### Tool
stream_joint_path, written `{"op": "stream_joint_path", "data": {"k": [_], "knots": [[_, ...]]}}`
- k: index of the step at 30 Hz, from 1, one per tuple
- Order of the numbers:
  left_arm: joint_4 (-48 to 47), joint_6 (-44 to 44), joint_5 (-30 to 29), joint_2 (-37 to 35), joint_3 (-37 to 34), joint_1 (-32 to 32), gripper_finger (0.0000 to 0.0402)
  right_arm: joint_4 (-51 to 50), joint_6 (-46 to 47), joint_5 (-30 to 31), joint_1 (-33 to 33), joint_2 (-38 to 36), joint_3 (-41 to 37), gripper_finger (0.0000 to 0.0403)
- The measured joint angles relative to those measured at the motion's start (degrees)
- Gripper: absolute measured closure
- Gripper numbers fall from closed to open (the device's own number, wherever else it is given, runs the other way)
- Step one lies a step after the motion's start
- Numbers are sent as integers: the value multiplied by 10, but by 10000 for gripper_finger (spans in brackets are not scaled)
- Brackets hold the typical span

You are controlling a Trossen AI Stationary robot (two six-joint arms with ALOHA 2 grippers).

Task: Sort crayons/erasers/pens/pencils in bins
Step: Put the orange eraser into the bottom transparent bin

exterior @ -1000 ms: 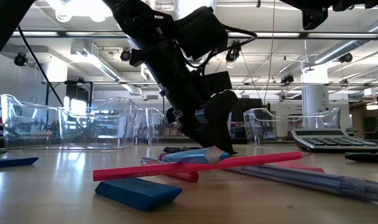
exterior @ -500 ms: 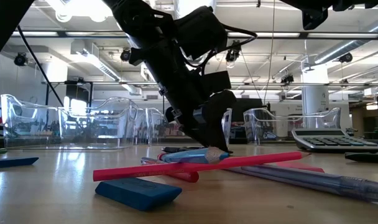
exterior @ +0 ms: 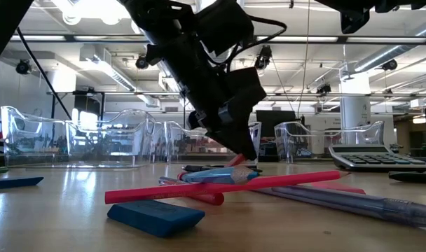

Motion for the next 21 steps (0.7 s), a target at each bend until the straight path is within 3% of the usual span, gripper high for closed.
{"op": "stream_joint_path", "data": {"k": [9, 17, 21], "knots": [[-24, 44, -5, -35, 0, -1, 352, 0, 0, 0, 0, 0, 0, 307], [-145, 136, -143, -161, -2, 10, 354, -1, 0, 0, 0, 0, -1, 307], [-197, 180, -180, -237, -13, 47, 354, -2, 0, 0, 0, 0, -1, 307]]}}
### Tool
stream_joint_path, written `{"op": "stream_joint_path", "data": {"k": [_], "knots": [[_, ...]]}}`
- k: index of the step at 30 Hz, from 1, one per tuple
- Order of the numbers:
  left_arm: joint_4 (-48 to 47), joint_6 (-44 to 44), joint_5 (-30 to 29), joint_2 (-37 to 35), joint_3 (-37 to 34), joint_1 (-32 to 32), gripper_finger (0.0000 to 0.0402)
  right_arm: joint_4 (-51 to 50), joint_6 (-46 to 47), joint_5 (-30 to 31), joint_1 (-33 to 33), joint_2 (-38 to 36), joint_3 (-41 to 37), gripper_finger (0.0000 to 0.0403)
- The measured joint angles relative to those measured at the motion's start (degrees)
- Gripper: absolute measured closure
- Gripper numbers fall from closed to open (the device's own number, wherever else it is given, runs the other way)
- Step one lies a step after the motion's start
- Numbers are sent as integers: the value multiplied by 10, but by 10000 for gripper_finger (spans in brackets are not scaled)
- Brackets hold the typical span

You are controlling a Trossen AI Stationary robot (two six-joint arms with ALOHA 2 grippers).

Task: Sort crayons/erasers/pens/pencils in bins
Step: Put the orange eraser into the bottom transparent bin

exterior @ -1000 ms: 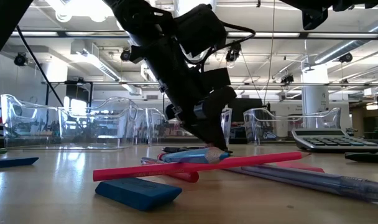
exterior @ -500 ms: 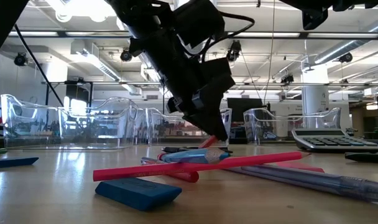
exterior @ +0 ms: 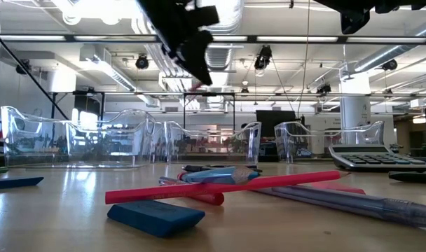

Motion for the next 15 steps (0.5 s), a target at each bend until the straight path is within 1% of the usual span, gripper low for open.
{"op": "stream_joint_path", "data": {"k": [3, 4, 5, 8, 10, 12, 15], "knots": [[4, 30, 2, -59, -35, 47, 354, 0, 0, 0, 0, 0, 0, 307], [3, 36, 12, -76, -48, 68, 354, 1, 0, 0, 0, 0, 0, 307], [4, 42, 31, -96, -64, 87, 354, 1, 0, 0, 0, 0, 0, 307], [3, 42, 131, -154, -124, 147, 354, 0, 1, -1, 0, 0, 0, 307], [4, 28, 175, -196, -172, 170, 354, -2, 0, -1, 0, 0, 0, 307], [7, 2, 176, -235, -225, 178, 354, -3, 0, 0, 0, 0, 0, 307], [8, -28, 161, -283, -302, 178, 354, -4, -4, 3, 0, 0, 0, 307]]}}
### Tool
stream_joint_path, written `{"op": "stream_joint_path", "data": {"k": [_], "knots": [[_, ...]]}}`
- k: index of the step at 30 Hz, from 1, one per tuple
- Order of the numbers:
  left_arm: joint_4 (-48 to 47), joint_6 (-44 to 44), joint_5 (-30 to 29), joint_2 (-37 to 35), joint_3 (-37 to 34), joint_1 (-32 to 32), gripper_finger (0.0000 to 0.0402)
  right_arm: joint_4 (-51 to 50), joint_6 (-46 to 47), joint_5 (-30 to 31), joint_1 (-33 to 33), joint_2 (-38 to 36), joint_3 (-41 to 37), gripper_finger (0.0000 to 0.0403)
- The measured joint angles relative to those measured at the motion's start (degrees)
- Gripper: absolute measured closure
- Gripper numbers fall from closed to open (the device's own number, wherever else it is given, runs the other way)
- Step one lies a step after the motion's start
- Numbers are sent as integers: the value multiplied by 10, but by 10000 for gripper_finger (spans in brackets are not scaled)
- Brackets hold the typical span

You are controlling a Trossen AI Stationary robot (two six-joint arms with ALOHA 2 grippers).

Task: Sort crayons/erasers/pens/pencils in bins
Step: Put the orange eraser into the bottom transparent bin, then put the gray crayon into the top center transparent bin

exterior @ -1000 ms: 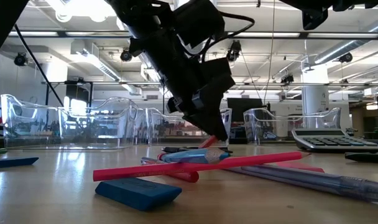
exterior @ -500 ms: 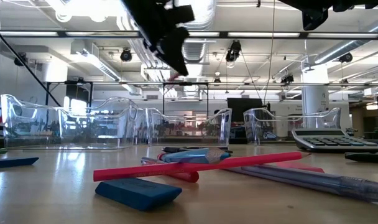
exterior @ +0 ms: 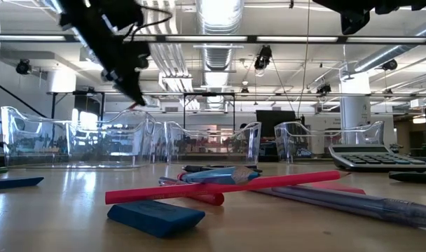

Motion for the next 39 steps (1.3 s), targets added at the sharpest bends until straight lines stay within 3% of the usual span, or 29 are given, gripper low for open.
{"op": "stream_joint_path", "data": {"k": [8, 16, 21, 31, 39], "knots": [[10, -64, 0, -68, -121, 0, 338, 6, 4, 10, -2, 6, 0, 307], [11, -63, -1, -73, -114, -1, 240, 6, 9, 11, -3, 11, 0, 307], [24, -64, -2, -76, -78, -1, 211, 1, 43, 20, -11, 11, 4, 307], [243, -19, 2, -128, -84, -32, 208, -242, 133, 23, -63, 60, 123, 307], [358, 17, 4, -159, -129, -81, 208, -362, 137, -75, -121, 182, 255, 307]]}}
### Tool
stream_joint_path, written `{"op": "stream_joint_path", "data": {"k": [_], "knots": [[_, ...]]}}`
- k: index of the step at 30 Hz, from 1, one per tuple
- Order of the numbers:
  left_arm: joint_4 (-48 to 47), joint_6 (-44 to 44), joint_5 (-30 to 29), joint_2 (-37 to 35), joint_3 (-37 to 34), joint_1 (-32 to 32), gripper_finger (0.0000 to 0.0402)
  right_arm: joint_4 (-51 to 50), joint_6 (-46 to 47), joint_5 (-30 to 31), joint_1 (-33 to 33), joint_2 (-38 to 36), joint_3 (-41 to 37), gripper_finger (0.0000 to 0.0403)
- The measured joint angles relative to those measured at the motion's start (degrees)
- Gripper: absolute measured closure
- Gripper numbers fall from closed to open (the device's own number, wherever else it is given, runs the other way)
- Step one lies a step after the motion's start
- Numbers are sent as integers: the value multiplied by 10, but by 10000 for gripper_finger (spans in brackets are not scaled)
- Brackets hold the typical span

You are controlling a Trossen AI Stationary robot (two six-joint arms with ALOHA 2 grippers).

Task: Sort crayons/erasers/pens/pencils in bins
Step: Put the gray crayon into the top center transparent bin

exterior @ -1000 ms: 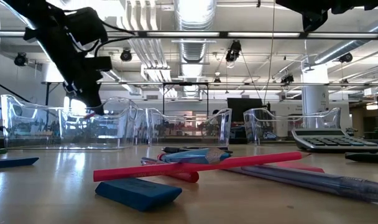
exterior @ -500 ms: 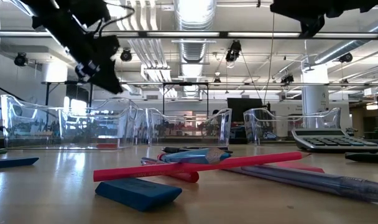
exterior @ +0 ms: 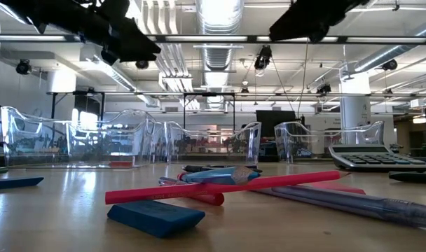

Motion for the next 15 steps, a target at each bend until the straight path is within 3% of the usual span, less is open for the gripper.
{"op": "stream_joint_path", "data": {"k": [6, 15], "knots": [[17, 11, 1, -22, -19, -17, 208, -72, 7, -134, -71, 98, 82, 307], [12, 12, 1, -47, -29, -22, 208, -161, -9, -248, -160, 232, 161, 307]]}}
